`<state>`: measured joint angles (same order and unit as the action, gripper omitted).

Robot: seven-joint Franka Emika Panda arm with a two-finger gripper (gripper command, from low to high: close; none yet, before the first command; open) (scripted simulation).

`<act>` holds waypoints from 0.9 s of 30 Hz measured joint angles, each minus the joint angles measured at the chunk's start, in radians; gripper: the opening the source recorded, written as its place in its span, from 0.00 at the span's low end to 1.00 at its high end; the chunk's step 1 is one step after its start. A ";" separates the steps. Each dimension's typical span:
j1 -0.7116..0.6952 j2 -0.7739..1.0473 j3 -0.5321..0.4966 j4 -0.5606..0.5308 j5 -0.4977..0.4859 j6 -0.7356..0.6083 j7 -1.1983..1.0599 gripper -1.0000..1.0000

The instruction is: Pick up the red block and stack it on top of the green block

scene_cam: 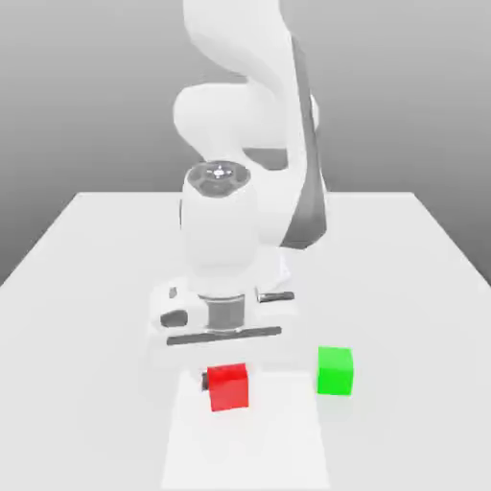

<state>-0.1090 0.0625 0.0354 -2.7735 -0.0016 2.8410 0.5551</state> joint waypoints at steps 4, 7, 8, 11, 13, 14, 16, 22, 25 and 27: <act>0.008 -0.089 0.034 -0.026 0.003 -0.069 0.089 0.00; 0.092 -0.157 0.100 -0.057 0.024 -0.108 0.250 0.00; 0.108 -0.179 0.123 -0.068 0.036 -0.119 0.303 0.00; 0.168 -0.244 0.194 -0.103 0.089 -0.147 0.452 0.00; 0.214 -0.286 0.240 -0.127 0.135 -0.162 0.543 0.00; 0.232 -0.301 0.260 -0.137 0.153 -0.165 0.582 0.00; 0.234 -0.292 0.279 -0.141 0.149 -0.149 0.622 0.00; 0.196 -0.183 0.303 -0.135 0.067 -0.046 0.692 0.00; 0.180 -0.115 0.304 -0.135 0.012 0.019 0.730 0.00; 0.173 -0.067 0.300 -0.136 -0.028 0.066 0.758 0.00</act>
<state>0.0638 -0.0044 0.3351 -2.9094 -0.0299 2.9068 1.3135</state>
